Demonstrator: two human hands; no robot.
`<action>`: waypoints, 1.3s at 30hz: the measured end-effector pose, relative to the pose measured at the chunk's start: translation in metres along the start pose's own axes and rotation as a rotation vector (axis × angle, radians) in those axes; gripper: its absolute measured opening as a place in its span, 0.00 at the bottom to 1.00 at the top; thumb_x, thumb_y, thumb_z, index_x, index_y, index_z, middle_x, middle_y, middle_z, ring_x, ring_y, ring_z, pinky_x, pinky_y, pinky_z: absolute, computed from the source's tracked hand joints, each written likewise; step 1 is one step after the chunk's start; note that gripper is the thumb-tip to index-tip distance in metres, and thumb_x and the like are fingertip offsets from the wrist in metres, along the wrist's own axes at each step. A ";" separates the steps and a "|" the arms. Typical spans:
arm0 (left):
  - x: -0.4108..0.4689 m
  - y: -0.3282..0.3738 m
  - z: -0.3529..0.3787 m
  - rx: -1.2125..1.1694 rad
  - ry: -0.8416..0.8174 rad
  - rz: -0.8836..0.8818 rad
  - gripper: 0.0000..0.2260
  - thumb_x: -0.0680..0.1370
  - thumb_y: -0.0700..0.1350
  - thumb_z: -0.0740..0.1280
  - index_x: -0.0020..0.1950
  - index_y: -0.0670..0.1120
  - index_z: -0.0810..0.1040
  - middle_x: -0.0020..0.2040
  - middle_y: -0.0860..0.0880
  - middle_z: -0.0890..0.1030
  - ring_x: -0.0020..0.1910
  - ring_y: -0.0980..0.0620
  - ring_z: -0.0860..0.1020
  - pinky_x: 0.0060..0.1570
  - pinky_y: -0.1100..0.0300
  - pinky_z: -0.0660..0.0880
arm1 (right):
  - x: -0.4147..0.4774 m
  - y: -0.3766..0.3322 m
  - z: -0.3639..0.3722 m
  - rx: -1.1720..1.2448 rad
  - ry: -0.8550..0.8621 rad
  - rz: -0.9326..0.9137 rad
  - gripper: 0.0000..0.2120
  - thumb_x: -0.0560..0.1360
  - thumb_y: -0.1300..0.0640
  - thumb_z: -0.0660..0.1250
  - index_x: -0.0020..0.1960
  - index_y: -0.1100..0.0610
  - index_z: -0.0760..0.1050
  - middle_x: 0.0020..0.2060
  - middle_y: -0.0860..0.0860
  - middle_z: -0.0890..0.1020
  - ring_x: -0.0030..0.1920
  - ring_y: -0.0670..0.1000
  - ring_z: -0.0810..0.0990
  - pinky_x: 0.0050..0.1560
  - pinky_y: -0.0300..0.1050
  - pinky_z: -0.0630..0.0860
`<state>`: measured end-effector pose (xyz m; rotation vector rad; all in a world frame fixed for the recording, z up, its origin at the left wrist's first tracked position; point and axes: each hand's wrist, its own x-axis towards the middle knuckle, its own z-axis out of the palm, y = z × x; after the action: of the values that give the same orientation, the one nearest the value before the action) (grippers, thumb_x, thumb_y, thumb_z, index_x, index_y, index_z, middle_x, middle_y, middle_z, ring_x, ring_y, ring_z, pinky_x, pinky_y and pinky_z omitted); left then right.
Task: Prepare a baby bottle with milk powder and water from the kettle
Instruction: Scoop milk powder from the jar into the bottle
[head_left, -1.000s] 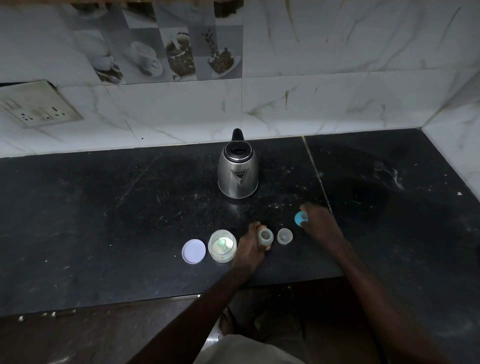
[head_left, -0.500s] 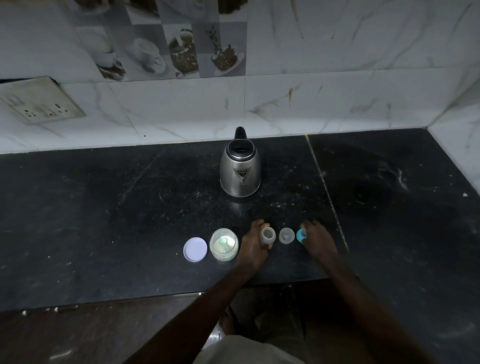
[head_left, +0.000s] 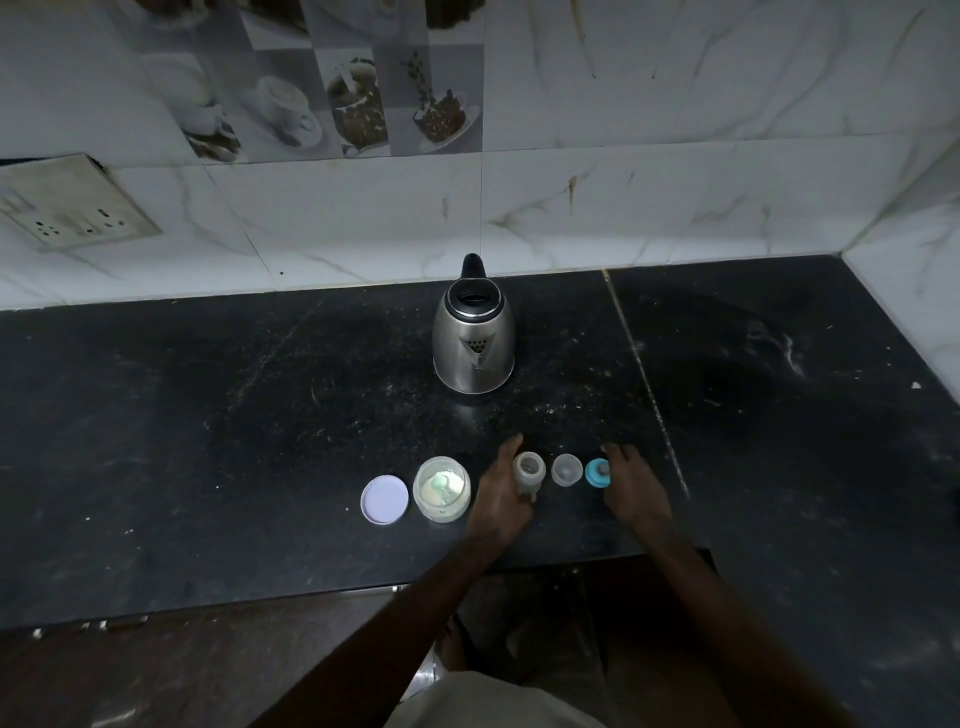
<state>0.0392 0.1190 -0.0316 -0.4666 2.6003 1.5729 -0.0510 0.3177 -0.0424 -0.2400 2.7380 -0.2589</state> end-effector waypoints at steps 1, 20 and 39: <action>-0.001 0.000 0.000 0.001 -0.003 -0.013 0.38 0.73 0.31 0.73 0.81 0.42 0.63 0.74 0.45 0.76 0.73 0.48 0.74 0.72 0.65 0.66 | 0.000 0.001 -0.001 0.008 0.002 0.001 0.34 0.77 0.66 0.70 0.80 0.56 0.64 0.74 0.57 0.68 0.71 0.58 0.73 0.66 0.56 0.78; -0.031 -0.037 -0.087 0.142 0.296 -0.031 0.44 0.65 0.28 0.71 0.81 0.39 0.62 0.84 0.44 0.59 0.85 0.45 0.50 0.83 0.48 0.54 | -0.037 -0.119 -0.049 0.450 0.405 -0.350 0.11 0.76 0.67 0.69 0.57 0.60 0.82 0.54 0.55 0.82 0.52 0.56 0.82 0.54 0.52 0.79; -0.023 -0.052 -0.102 0.182 -0.041 0.167 0.31 0.70 0.29 0.77 0.71 0.29 0.72 0.70 0.32 0.76 0.72 0.33 0.74 0.73 0.38 0.70 | -0.024 -0.204 0.027 0.018 -0.306 -0.318 0.15 0.85 0.62 0.58 0.63 0.71 0.77 0.54 0.67 0.85 0.51 0.65 0.87 0.40 0.49 0.81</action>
<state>0.0865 0.0125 -0.0228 -0.2066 2.7793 1.3521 0.0083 0.1208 -0.0150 -0.6549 2.3861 -0.3036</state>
